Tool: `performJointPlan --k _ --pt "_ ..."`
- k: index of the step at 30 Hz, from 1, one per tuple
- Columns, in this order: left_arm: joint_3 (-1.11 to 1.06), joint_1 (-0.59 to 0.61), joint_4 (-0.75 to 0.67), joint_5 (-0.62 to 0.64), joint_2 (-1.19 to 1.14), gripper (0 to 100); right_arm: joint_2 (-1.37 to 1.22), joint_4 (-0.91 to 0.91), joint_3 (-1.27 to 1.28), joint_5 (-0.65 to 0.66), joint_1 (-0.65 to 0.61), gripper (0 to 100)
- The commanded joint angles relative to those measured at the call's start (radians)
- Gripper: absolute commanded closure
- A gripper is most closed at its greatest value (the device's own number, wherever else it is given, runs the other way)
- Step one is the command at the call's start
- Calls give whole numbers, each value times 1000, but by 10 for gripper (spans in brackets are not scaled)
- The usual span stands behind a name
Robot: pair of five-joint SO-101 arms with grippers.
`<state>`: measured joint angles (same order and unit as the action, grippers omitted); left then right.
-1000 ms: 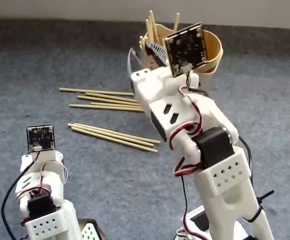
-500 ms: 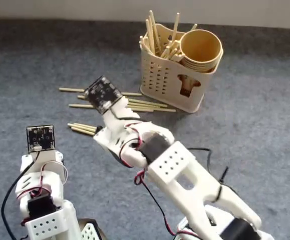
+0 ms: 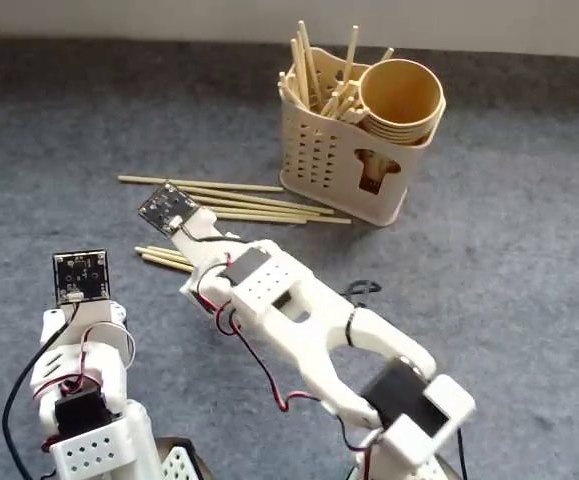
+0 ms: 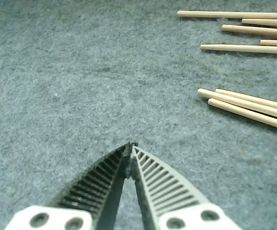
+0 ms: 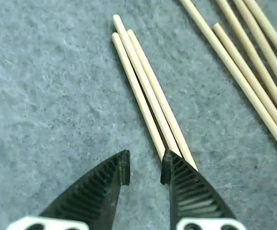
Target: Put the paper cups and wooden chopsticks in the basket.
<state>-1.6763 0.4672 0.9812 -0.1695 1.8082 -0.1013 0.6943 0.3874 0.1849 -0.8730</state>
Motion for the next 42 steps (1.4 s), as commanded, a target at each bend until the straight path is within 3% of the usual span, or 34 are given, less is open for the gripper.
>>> performJointPlan --k 1,35,42 --pt "-19 7 -3 -8 4 993 -53 -13 -125 14 10 878" --pt "-19 7 -3 -8 4 993 -130 -12 -70 72 -13 879" --pt "-19 7 -3 -8 4 993 -196 -10 -65 150 -22 879"
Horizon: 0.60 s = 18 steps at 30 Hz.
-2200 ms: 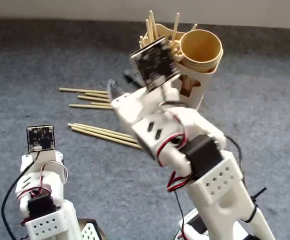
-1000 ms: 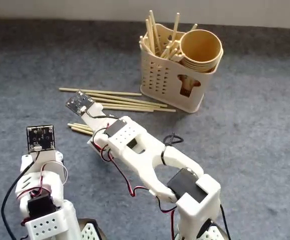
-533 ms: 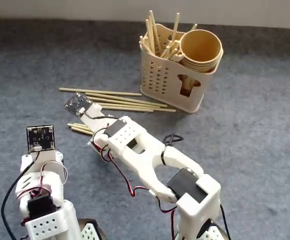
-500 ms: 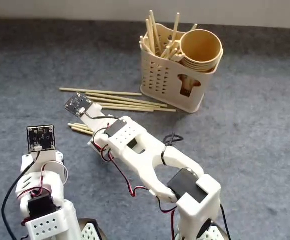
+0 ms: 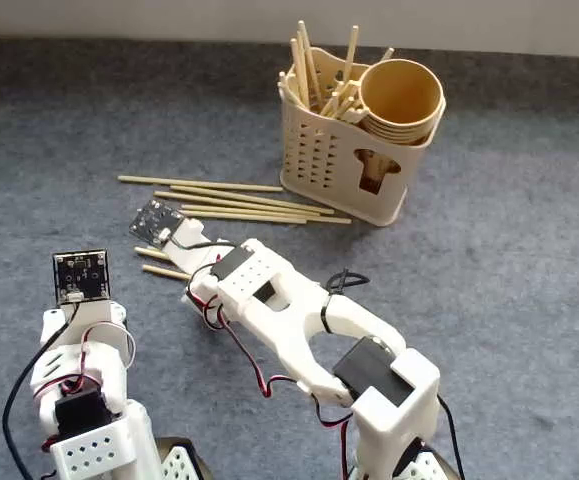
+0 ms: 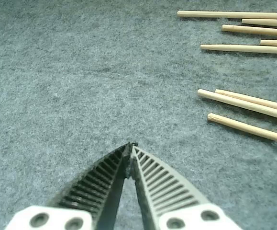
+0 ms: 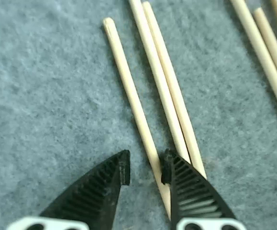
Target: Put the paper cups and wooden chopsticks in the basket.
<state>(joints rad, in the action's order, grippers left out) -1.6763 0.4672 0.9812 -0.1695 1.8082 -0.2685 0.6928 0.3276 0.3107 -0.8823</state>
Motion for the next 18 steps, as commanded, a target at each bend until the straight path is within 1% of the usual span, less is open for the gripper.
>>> performJointPlan --k 1,5,8,9,18 --pt "-19 7 -3 -8 4 993 -48 12 -12 25 -15 879" --pt "-19 7 -2 -8 4 993 -77 110 -107 28 -15 893" --pt "-19 7 -2 -8 4 993 -74 154 -159 28 -8 985" --pt "-19 7 -2 -8 4 993 -73 166 -166 28 -7 998" --pt "-19 7 -2 -8 4 993 -68 260 -171 25 8 993"
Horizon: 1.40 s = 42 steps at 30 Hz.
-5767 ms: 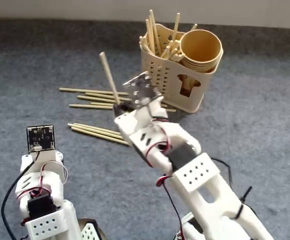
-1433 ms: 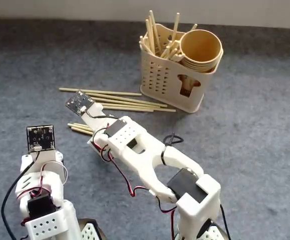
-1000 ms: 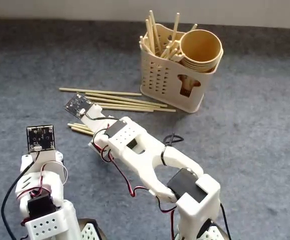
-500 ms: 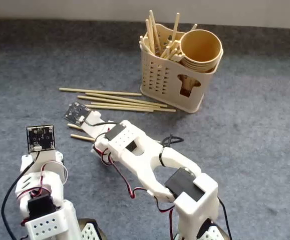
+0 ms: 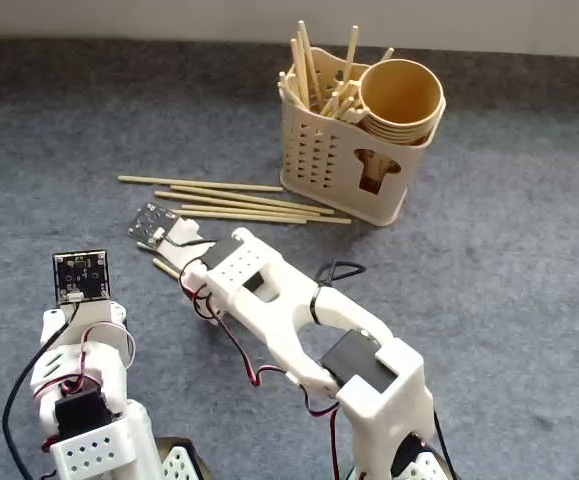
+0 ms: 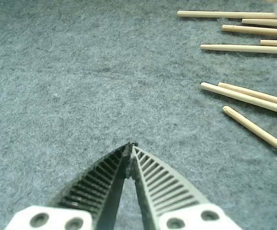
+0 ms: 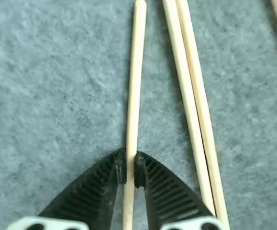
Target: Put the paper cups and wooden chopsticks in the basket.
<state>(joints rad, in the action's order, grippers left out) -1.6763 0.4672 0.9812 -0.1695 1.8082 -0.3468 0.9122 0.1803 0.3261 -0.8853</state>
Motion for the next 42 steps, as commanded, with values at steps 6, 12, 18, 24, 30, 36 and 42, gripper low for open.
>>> performJointPlan --k 6,12,18,24,30,36,42 --pt "-19 7 -2 -8 4 993 101 47 -16 5 5 993" --pt "-19 7 -2 -8 4 993 262 47 2 3 16 993" --pt "-19 7 -2 -8 4 993 440 41 76 -20 33 993" --pt "-19 7 -3 -8 4 993 625 39 113 -264 35 993" --pt "-19 7 -3 -8 4 993 745 39 104 -307 156 993" --pt "-19 7 -3 -8 4 993 908 -94 77 -305 295 993" --pt "-19 7 -3 -8 4 993 1004 -432 105 -304 346 993"
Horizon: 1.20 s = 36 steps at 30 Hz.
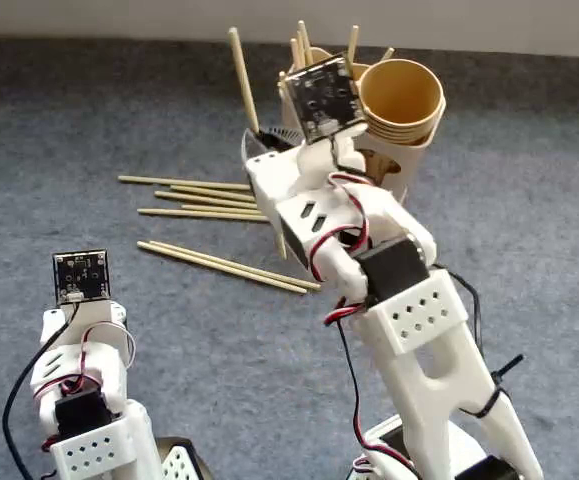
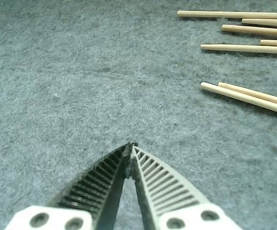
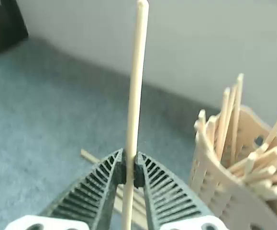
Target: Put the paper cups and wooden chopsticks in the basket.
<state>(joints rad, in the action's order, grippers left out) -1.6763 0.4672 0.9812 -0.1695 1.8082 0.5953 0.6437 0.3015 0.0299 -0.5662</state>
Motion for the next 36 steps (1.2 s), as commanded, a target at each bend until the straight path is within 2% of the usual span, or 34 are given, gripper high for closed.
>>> performJointPlan --k 1,7,13,23,27,36 --pt "-19 7 -3 -8 4 993 62 -219 -13 -8 35 993" --pt "-19 7 -3 -8 4 993 61 -564 -10 -8 133 993" --pt "-19 7 -3 -8 4 993 30 -716 -7 -8 263 993" --pt "-19 7 -2 -8 4 993 -312 -1043 -13 -9 278 993" --pt "-19 7 -2 -8 4 993 -406 -1096 -15 -9 278 993" --pt "-19 7 0 -8 4 993 -435 -1050 -16 -9 274 973"
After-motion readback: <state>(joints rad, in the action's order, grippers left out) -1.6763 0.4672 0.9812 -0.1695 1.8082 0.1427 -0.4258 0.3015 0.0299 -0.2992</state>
